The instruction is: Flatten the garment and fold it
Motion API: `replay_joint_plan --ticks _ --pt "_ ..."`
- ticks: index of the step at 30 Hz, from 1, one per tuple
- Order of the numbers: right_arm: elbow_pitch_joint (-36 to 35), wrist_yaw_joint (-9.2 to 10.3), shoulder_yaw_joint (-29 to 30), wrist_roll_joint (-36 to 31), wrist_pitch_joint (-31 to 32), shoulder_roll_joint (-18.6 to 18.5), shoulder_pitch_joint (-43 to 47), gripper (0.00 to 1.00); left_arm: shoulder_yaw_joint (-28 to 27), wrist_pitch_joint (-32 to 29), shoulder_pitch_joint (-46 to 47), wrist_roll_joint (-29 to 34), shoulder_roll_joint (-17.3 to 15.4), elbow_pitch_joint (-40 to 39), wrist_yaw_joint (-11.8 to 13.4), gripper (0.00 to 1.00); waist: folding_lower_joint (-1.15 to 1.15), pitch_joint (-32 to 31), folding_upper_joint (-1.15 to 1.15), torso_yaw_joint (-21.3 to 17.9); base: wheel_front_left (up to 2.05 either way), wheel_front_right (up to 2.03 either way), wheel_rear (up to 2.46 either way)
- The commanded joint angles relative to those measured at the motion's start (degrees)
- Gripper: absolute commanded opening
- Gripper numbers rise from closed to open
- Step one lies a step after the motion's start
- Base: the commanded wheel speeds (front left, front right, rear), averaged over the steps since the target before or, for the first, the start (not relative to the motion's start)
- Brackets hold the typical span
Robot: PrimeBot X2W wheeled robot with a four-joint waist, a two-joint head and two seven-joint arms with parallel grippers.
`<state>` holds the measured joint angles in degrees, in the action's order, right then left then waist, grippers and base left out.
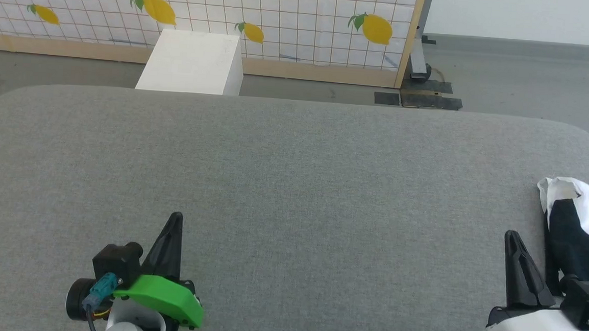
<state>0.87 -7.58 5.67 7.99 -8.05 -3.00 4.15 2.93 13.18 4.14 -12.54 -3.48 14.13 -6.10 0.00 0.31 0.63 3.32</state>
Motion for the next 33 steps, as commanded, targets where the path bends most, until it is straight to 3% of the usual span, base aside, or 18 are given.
replay_joint_plan --ticks 1,33 --pt "-0.1 0.00 -0.3 -0.5 0.3 0.0 -0.5 0.00 -0.1 -0.4 -0.5 0.7 0.1 -0.6 0.4 0.00 0.00 0.0 -0.08 0.0 0.00 0.00 0.00" --pt "-0.3 0.03 -1.9 -2.8 2.7 0.0 -1.6 0.00 -1.0 -4.3 -1.6 4.3 0.2 -4.7 2.2 0.00 0.00 -0.1 -0.25 -1.1 0.00 0.00 0.00"
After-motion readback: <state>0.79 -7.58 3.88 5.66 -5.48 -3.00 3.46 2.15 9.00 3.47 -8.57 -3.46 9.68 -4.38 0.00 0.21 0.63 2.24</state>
